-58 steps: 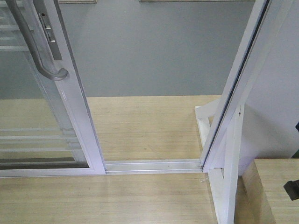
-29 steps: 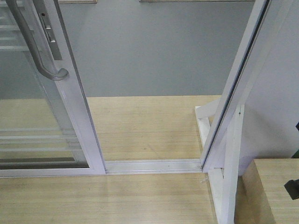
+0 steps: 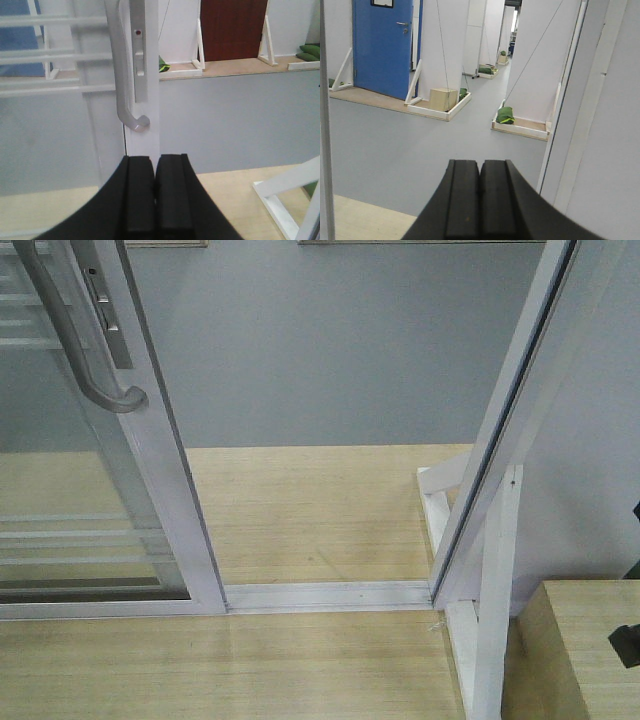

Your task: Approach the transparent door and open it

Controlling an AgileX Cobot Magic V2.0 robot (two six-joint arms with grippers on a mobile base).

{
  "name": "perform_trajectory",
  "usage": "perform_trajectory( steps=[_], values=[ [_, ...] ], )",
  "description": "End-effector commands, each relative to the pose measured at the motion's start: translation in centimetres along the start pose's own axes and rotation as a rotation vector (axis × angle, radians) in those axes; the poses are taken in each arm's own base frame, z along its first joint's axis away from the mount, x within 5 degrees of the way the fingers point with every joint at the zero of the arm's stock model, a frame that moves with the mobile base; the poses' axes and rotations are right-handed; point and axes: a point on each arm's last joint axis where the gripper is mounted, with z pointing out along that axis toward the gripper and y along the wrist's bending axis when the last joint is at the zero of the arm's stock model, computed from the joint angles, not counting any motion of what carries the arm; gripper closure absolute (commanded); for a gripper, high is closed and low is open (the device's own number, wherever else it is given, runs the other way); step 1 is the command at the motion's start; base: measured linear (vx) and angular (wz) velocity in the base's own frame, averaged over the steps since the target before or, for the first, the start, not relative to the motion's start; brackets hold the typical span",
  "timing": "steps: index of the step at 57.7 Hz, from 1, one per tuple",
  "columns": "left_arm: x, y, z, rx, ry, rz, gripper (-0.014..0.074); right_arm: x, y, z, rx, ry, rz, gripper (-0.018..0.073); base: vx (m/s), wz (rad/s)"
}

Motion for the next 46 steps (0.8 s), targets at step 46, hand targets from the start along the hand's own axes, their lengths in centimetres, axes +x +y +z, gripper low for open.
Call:
perform_trajectory(
  steps=[46],
  values=[
    [4.6, 0.1, 0.1, 0.004, -0.094, -0.09, 0.0604, -1.8, -0.2, 0.0, 0.014, -0.112, -0.007, 0.0568, 0.0, 0.0]
  ],
)
